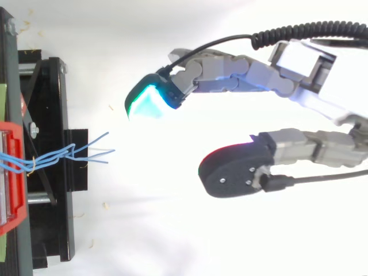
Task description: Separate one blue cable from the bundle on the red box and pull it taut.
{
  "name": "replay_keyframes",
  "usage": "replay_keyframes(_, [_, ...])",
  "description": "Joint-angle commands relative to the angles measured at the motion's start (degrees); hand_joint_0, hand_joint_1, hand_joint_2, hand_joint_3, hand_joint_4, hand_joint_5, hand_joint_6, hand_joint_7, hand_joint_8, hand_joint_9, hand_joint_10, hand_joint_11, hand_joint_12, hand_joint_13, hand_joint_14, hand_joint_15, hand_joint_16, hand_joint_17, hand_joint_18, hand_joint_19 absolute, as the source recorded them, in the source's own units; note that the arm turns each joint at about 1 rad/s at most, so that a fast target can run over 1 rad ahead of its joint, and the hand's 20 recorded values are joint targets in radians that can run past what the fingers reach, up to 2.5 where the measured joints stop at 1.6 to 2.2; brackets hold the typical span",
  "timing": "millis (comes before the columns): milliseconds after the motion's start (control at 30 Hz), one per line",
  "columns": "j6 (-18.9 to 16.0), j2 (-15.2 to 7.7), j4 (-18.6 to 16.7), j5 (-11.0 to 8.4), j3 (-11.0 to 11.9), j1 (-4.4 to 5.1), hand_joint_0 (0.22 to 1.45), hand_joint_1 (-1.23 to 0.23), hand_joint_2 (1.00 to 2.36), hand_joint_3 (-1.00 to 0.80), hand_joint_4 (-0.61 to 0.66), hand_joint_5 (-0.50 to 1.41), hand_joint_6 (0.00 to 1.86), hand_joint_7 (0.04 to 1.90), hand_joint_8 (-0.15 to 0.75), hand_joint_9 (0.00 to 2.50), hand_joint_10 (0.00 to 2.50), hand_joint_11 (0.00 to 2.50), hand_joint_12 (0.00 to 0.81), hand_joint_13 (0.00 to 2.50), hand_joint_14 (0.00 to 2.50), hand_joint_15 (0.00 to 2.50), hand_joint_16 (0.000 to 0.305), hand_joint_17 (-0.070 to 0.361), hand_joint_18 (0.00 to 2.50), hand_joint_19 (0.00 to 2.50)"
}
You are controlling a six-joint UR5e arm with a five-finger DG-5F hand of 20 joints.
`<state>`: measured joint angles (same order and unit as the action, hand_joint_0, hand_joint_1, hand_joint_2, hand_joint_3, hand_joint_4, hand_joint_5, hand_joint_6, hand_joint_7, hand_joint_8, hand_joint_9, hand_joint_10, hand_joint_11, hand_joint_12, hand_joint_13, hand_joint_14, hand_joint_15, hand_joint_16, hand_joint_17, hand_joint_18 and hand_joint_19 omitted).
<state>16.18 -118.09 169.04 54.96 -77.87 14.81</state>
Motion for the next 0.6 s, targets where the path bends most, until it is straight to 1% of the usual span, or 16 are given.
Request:
replay_keyframes(0, [-0.7,-2.4,-1.6,-0.46,0.0,0.04,0.50,-0.42,1.00,-0.48,0.19,-0.23,0.50,0.71,0.246,0.39,0.00,0.09,0.349,0.19,0.00,0.03,0.044,0.100,0.00,0.09])
replay_keyframes(67, [-0.4,-2.5,-3.3,-0.55,0.0,0.13,0.50,-0.42,1.00,-0.48,0.19,-0.23,0.50,0.71,0.247,0.39,0.00,0.09,0.349,0.19,0.00,0.03,0.044,0.100,0.00,0.09])
replay_keyframes(100, [0.1,-3.4,-4.2,-0.82,0.0,0.22,0.50,-0.42,1.00,-0.48,0.19,-0.23,0.50,0.71,0.247,0.39,0.00,0.09,0.349,0.19,0.00,0.03,0.044,0.099,0.00,0.09])
replay_keyframes(200, [1.2,-3.6,-5.5,-1.43,0.0,0.22,0.50,-0.42,1.00,-0.48,0.19,-0.23,0.50,0.71,0.247,0.39,0.00,0.09,0.349,0.19,0.00,0.03,0.044,0.099,0.00,0.09])
replay_keyframes(333, [2.9,-5.3,-6.6,-2.22,0.0,0.22,0.50,-0.43,1.00,-0.48,0.20,-0.23,0.50,0.71,0.248,0.39,0.00,0.09,0.349,0.19,0.00,0.03,0.044,0.099,0.00,0.08])
replay_keyframes(367, [2.9,-6.2,-7.7,-2.49,0.0,0.22,0.50,-0.43,1.00,-0.48,0.20,-0.22,0.50,0.71,0.248,0.39,0.00,0.09,0.349,0.19,0.00,0.03,0.044,0.100,0.00,0.10])
replay_keyframes(400, [3.0,-6.4,-8.4,-2.49,0.0,0.22,0.50,-0.42,1.00,-0.48,0.20,-0.22,0.50,0.71,0.248,0.39,0.00,0.09,0.349,0.19,0.00,0.03,0.044,0.100,0.00,0.09])
replay_keyframes(433, [3.2,-7.4,-10.2,-2.57,0.0,0.13,0.50,-0.42,1.00,-0.48,0.20,-0.22,0.50,0.71,0.248,0.39,0.00,0.09,0.349,0.19,0.00,0.03,0.044,0.100,0.00,0.09])
replay_keyframes(467, [3.2,-7.8,-11.5,-2.66,0.1,0.22,0.50,-0.42,1.00,-0.48,0.20,-0.22,0.50,0.71,0.248,0.40,0.00,0.09,0.349,0.19,0.00,0.03,0.044,0.100,0.00,0.10])
replay_keyframes(500, [3.2,-7.9,-12.2,-2.66,0.1,0.22,0.50,-0.43,1.00,-0.48,0.20,-0.22,0.50,0.71,0.249,0.40,0.00,0.09,0.349,0.19,0.00,0.03,0.044,0.100,0.00,0.09])
replay_keyframes(533, [3.7,-8.7,-13.4,-2.66,0.1,0.13,0.50,-0.43,1.00,-0.48,0.20,-0.22,0.50,0.71,0.249,0.40,0.00,0.09,0.349,0.19,0.00,0.02,0.044,0.099,0.00,0.09])
replay_keyframes(567, [3.8,-9.0,-13.6,-2.66,0.1,0.13,0.50,-0.43,1.00,-0.48,0.20,-0.22,0.50,0.71,0.249,0.40,0.00,0.09,0.349,0.19,0.00,0.02,0.044,0.100,0.00,0.09])
